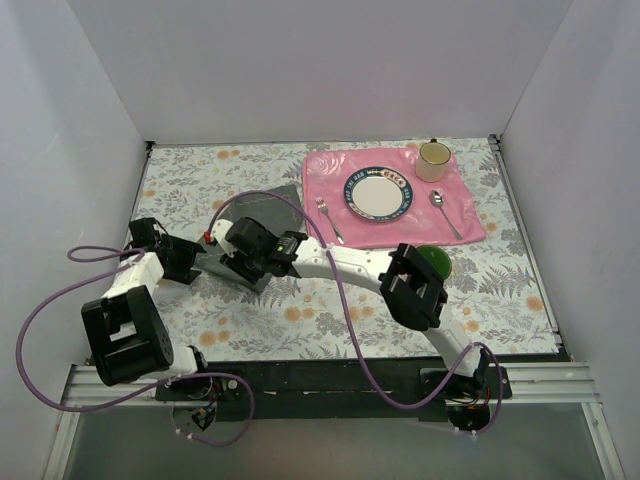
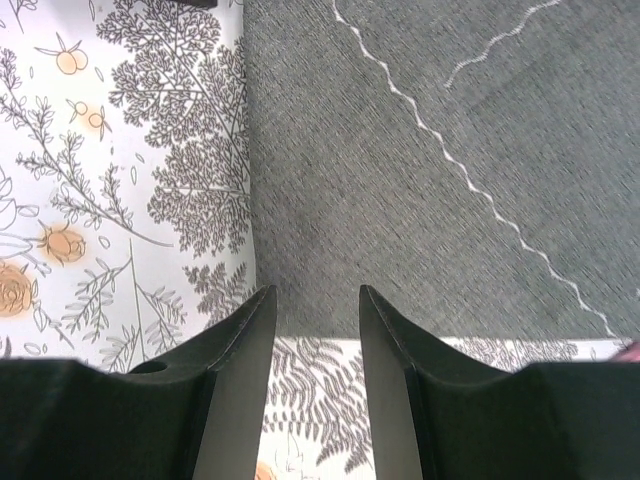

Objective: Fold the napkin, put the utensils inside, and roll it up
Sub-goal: Roll the napkin with the utensil

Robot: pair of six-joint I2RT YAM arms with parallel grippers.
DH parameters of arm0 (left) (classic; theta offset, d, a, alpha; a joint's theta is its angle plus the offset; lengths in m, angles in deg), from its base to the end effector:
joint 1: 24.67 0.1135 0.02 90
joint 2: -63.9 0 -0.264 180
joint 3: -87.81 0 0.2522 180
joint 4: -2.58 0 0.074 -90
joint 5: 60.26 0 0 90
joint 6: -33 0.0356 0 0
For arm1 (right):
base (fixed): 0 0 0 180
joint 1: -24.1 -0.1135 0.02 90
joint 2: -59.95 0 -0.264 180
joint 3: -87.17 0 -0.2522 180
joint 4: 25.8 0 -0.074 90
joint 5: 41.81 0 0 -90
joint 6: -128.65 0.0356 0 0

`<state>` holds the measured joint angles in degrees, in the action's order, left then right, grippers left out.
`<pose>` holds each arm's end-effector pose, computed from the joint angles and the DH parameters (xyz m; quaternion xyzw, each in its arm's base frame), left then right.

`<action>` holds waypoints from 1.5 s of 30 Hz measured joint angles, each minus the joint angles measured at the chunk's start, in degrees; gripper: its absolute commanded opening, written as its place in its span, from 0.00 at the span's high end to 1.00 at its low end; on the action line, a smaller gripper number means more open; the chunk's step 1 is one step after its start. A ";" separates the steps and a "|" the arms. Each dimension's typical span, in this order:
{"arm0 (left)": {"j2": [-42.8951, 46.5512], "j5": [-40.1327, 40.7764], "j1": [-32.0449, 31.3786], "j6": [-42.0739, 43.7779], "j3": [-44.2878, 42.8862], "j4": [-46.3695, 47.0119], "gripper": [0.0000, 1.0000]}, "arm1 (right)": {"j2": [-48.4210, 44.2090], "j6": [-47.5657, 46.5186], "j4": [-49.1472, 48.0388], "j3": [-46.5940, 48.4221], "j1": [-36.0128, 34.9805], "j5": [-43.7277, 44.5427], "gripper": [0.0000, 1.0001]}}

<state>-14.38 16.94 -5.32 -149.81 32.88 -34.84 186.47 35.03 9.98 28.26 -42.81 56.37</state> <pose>0.2394 0.0757 0.1772 -0.7823 0.5600 -0.2364 0.1365 0.2048 0.4675 0.2298 -0.5004 0.7587 0.1608 0.3848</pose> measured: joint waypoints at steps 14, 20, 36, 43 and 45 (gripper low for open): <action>-4.46 -0.72 0.00 -1.75 3.34 4.98 0.86 | -5.16 0.39 -3.61 -4.09 2.43 -0.92 0.55; -4.26 -0.94 0.00 -1.01 3.34 6.16 1.00 | -5.16 0.39 -3.80 -4.09 2.40 -1.09 0.55; -6.23 -5.70 0.00 1.38 1.22 10.86 0.80 | -5.16 0.66 -3.78 -4.00 2.40 -2.75 0.53; -6.78 -3.17 0.00 3.80 0.22 7.85 0.33 | -2.10 0.42 -1.64 1.05 2.36 -4.57 0.36; -4.39 -0.92 -0.02 4.63 -0.44 5.97 0.34 | -0.72 0.07 -1.18 3.02 2.19 -4.90 0.33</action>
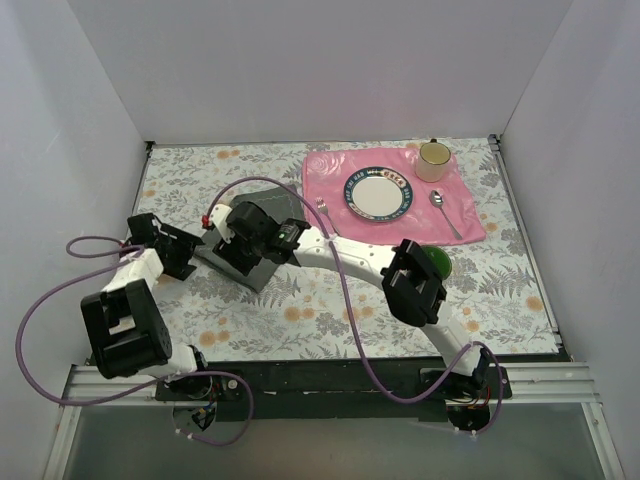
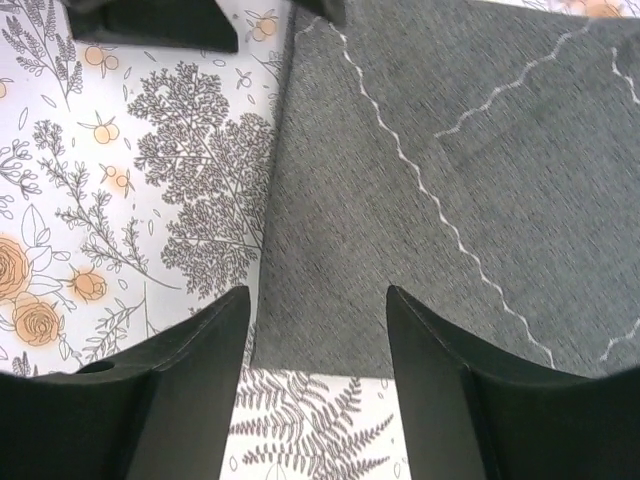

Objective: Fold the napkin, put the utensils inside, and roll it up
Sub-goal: Roll the napkin with the utensil

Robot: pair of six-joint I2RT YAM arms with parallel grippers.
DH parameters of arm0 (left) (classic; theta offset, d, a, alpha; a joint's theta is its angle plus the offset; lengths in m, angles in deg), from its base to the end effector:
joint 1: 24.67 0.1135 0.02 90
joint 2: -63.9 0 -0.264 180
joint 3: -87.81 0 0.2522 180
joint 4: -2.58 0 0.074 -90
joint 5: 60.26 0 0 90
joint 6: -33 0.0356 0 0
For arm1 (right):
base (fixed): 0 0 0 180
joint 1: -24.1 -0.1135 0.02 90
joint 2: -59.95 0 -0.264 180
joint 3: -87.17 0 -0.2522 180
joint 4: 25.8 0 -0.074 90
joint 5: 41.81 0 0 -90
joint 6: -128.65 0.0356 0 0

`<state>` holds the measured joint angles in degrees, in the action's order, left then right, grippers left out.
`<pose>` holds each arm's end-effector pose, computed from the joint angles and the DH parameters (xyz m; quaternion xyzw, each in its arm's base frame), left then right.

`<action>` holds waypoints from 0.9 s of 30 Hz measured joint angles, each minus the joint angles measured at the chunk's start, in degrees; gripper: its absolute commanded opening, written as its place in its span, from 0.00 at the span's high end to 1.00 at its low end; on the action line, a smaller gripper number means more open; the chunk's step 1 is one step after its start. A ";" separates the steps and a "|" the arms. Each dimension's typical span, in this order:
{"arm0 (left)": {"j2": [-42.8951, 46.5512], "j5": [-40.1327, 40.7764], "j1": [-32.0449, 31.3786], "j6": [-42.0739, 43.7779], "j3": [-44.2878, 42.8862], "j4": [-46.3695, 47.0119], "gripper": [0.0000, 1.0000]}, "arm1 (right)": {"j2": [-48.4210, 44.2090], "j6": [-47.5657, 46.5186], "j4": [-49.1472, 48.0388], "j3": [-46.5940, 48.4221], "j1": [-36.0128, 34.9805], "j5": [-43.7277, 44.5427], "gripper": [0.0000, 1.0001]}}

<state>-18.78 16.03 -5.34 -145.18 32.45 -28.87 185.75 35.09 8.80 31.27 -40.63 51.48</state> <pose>0.2545 0.0803 0.1667 -0.7522 0.5913 -0.2459 0.1555 0.2216 0.4647 0.2553 -0.4898 0.7454 0.2077 0.4017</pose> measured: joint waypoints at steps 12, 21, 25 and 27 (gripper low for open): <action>11.04 3.48 0.00 -6.43 3.13 -7.23 0.44 | 10.47 -2.75 1.84 8.96 -3.23 0.17 0.52; 10.88 3.76 0.04 -9.99 3.65 -8.44 0.44 | 14.49 -3.98 2.19 9.77 -3.56 1.57 0.52; 10.12 3.72 0.07 -10.43 3.45 -8.39 0.44 | 15.21 -4.35 2.16 10.82 -3.61 2.21 0.52; 9.73 3.65 0.09 -10.54 3.45 -8.39 0.44 | 15.21 -4.63 2.01 10.99 -3.72 3.13 0.52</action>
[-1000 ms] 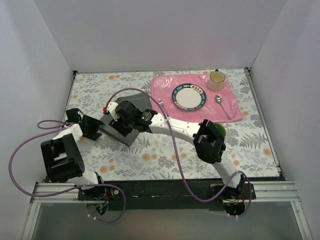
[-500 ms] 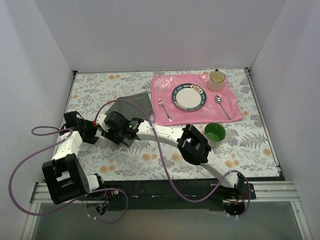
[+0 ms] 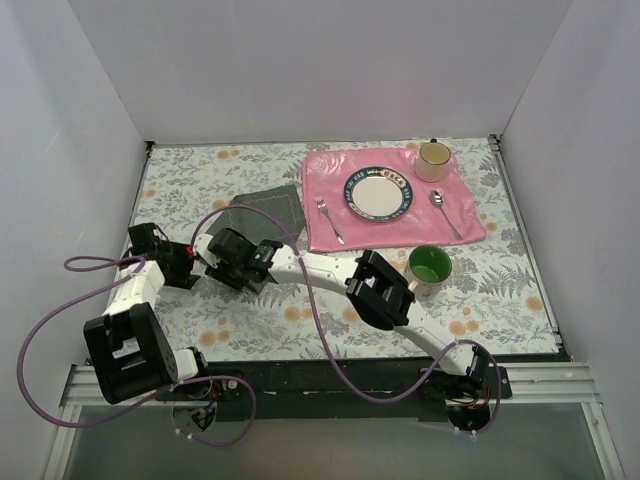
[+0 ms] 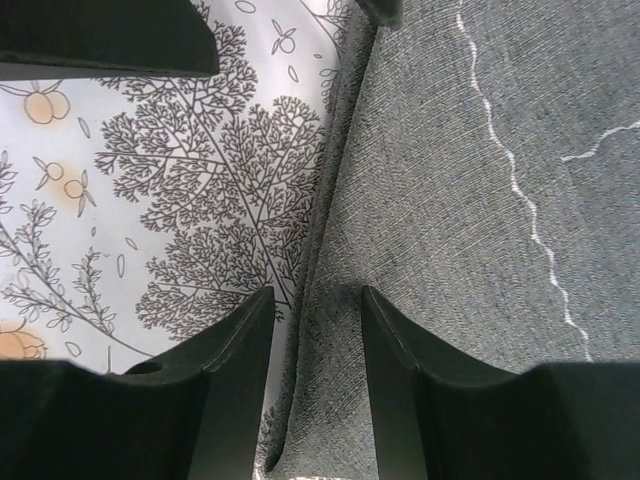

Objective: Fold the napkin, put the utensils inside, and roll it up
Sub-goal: Roll the napkin with the utensil

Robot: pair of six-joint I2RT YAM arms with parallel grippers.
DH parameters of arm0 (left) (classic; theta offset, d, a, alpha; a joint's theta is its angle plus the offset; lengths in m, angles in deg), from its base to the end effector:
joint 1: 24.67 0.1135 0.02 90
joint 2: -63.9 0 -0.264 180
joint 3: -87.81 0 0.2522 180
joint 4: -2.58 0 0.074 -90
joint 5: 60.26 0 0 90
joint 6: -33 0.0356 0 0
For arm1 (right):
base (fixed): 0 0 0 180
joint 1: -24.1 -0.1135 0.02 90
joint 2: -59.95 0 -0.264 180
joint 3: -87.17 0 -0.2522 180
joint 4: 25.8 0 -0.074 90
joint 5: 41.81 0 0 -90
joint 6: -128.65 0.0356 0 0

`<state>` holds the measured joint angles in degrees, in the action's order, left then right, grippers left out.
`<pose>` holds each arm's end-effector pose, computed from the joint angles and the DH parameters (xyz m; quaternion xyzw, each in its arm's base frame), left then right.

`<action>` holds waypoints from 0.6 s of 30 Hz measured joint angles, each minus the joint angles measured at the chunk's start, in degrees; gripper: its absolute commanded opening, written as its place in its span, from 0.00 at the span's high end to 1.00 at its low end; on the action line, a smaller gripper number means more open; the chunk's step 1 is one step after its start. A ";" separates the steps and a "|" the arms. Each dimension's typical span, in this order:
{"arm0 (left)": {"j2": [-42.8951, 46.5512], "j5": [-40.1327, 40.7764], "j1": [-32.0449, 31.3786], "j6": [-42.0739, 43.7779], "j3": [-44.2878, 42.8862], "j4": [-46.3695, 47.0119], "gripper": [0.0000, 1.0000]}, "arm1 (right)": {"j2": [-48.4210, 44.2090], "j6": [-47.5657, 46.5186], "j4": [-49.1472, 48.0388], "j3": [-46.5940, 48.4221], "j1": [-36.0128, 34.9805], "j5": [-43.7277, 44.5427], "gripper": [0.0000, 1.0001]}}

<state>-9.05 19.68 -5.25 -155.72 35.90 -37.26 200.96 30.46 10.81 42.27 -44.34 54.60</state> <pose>0.2200 0.0710 0.1801 -0.8157 0.5145 -0.2251 0.1387 0.2083 0.5163 0.1797 -0.5490 0.7311 0.1575 0.3734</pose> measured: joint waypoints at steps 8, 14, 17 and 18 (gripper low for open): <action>-0.24 -0.63 0.37 -0.17 0.00 0.48 0.41 | 0.72 -2.23 -1.27 -0.24 -1.05 4.59 0.51; -0.24 -1.44 0.90 -0.24 0.00 0.70 0.41 | 1.11 -3.69 -3.06 -1.01 -1.99 7.76 0.59; -0.42 -1.77 1.29 -0.24 0.00 0.79 0.41 | 1.46 -4.37 -4.61 -1.46 -2.58 10.71 0.67; -0.48 -1.86 1.40 -0.24 0.00 0.81 0.41 | 1.57 -4.50 -5.25 -1.66 -2.73 11.56 0.68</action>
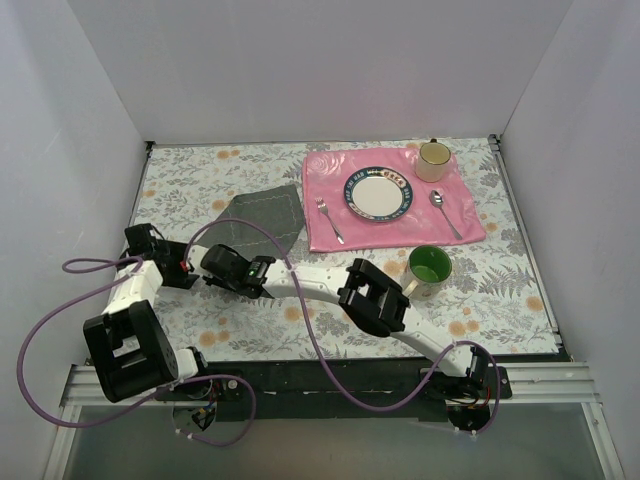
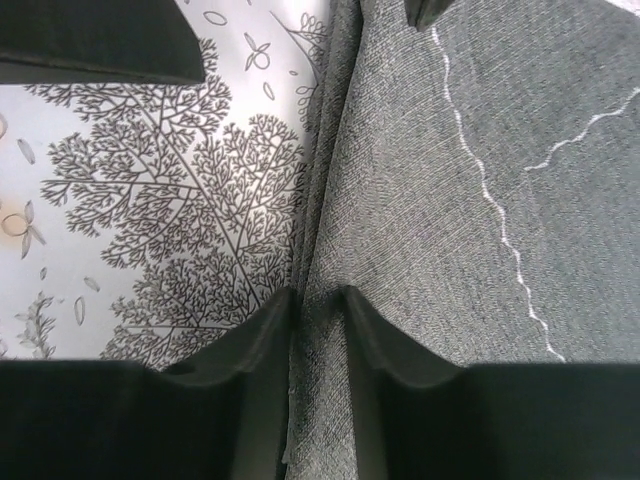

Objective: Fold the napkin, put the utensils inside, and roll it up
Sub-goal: Roll the napkin with the utensil

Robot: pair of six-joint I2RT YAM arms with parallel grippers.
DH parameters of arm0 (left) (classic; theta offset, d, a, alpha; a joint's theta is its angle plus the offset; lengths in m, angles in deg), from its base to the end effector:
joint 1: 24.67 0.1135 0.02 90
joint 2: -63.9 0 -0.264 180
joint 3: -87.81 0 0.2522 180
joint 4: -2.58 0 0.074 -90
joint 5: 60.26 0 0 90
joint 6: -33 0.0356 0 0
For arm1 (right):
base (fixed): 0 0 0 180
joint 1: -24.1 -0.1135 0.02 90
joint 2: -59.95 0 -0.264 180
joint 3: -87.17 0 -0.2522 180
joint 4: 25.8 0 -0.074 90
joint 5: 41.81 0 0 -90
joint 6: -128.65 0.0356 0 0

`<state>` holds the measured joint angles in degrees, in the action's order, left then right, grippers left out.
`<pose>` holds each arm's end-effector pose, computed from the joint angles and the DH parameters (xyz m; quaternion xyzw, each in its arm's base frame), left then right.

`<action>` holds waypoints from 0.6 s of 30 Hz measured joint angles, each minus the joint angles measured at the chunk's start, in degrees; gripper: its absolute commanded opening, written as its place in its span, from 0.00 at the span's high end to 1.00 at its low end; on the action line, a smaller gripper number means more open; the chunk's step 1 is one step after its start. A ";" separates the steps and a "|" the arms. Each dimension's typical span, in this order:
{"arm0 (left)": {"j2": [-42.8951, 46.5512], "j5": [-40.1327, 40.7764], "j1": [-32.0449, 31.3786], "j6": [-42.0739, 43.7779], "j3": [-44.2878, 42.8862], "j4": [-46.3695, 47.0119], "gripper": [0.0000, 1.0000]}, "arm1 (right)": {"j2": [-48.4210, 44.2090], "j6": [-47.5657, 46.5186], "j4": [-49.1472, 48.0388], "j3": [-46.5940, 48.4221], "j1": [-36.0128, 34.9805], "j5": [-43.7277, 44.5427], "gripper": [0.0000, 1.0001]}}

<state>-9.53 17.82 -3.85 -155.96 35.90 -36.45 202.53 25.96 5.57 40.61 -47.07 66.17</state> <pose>0.2202 0.0759 0.1793 -0.8189 0.5054 -0.2373 0.1330 0.1914 0.5271 0.1638 -0.5507 0.7111 0.0781 0.4301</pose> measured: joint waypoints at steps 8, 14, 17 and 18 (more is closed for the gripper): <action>-2.19 -3.72 1.03 -0.11 1.07 2.03 0.39 | 0.28 -1.46 -4.83 -2.19 -0.81 6.16 0.80; -5.14 -8.39 1.25 0.61 3.13 5.40 0.36 | 0.31 -2.32 -6.21 -3.06 -0.83 7.80 0.92; -5.14 -10.56 1.25 1.07 4.11 8.33 0.36 | 0.31 -2.45 -6.69 -3.23 -0.83 7.85 0.99; -5.14 -11.30 1.25 1.14 4.48 9.31 0.35 | 0.28 -2.47 -6.71 -3.23 -0.81 7.78 0.99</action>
<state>-14.67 6.52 -2.61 -154.82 40.38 -27.14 202.82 23.49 -1.14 37.37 -47.88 73.95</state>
